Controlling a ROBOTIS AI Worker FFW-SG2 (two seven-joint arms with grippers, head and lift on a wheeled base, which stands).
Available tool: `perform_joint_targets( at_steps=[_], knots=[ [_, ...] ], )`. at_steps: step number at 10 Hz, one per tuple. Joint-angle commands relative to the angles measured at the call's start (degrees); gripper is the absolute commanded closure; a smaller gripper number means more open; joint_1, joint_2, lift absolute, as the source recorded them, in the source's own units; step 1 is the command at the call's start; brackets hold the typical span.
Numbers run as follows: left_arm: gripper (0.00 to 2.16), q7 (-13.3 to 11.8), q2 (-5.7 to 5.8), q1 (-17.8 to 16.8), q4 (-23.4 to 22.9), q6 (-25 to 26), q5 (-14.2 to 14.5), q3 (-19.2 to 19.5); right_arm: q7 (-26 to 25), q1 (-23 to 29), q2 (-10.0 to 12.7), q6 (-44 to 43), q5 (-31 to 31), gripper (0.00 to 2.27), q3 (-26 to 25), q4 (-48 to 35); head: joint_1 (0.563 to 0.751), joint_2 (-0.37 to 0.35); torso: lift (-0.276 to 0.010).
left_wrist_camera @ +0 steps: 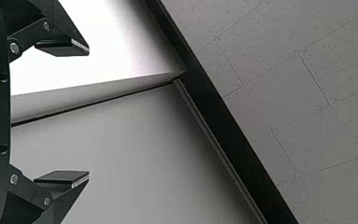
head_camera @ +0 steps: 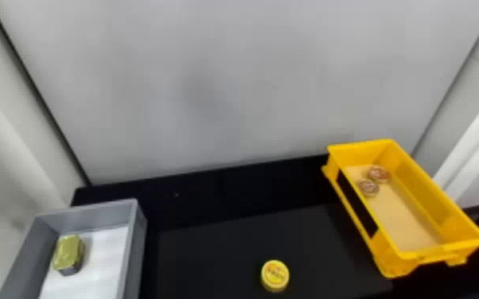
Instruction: Pick up the round yellow can and place it in the yellow rectangular box
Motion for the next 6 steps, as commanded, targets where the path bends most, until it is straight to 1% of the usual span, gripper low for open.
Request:
perform_joint_targets(
  at_steps=[1, 2, 3, 4, 6],
  knots=[
    [0.31, 0.0, -0.05, -0.3, 0.01, 0.0, -0.08, -0.42, 1.18, 2.78, 2.25, 8.41, -4.5, 0.12, -2.42, 2.05, 0.74, 0.018, 0.0],
    [0.31, 0.0, -0.05, -0.3, 0.1, 0.0, -0.08, -0.42, 2.67, 4.98, 4.27, 11.31, -5.74, 0.12, -3.57, 4.16, 0.74, 0.018, 0.0],
    [0.31, 0.0, -0.05, -0.3, 0.1, 0.0, -0.08, -0.59, 3.82, 7.0, 6.29, 14.39, -9.34, 0.12, -4.53, 7.24, 0.74, 0.018, 0.0],
    [0.31, 0.0, -0.05, -0.13, 0.19, -0.08, -0.08, -0.68, 4.34, 8.58, 7.61, 17.9, -12.77, 0.11, -4.18, 10.66, 0.74, 0.018, 0.0],
    [0.31, 0.0, -0.05, -0.04, 0.36, -0.17, 0.01, -1.03, 4.34, 10.16, 8.49, 26.43, -19.98, 0.08, -2.25, 16.99, 0.74, 0.018, 0.0]
  ],
)
